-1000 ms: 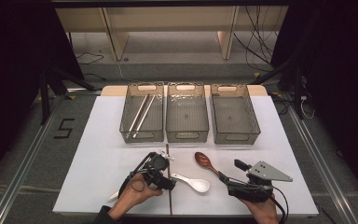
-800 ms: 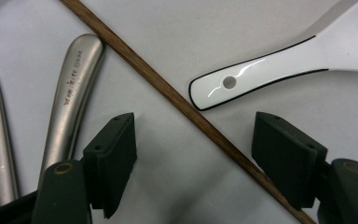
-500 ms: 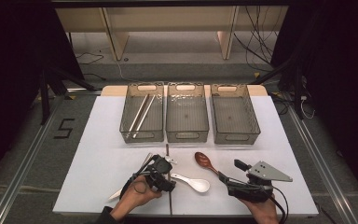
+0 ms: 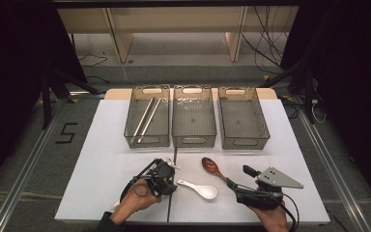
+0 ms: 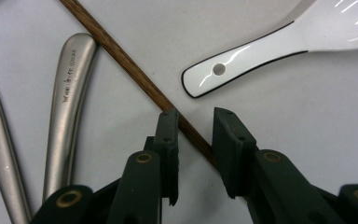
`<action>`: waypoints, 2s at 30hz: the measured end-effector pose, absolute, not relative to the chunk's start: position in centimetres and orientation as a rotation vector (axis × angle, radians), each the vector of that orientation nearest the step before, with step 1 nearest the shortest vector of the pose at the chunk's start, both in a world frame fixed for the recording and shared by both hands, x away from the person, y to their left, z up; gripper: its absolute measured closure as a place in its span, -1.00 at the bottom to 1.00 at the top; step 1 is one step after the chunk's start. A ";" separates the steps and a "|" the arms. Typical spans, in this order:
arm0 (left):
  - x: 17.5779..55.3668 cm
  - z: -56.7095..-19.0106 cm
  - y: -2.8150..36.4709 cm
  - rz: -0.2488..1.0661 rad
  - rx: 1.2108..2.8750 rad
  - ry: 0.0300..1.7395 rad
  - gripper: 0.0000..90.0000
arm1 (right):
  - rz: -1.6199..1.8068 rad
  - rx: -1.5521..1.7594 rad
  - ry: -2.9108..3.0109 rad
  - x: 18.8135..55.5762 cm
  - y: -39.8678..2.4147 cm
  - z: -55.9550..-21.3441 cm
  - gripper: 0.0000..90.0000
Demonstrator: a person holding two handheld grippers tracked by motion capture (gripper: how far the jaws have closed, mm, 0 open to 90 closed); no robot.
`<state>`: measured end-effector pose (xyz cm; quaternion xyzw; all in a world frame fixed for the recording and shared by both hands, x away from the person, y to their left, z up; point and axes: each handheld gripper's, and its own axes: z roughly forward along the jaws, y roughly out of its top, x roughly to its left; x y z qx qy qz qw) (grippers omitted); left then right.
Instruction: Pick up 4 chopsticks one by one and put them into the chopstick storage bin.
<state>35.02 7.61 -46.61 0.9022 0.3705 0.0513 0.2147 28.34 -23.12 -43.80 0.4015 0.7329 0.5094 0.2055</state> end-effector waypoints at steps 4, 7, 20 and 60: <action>35.0 -46.6 7.6 0.143 2.504 1.036 0.63 | 1.420 1.122 2.042 28.3 -23.1 -43.8 -0.41; 34.8 -46.6 7.3 0.165 2.518 1.042 0.62 | 1.416 1.120 2.045 28.4 -23.1 -43.8 -0.41; 34.3 -46.7 7.6 0.143 2.517 1.021 0.56 | 1.416 1.122 2.044 28.4 -23.1 -43.8 -0.41; 35.8 -45.8 7.2 0.113 2.601 1.075 0.34 | 1.416 1.125 2.043 28.4 -23.0 -43.8 -0.41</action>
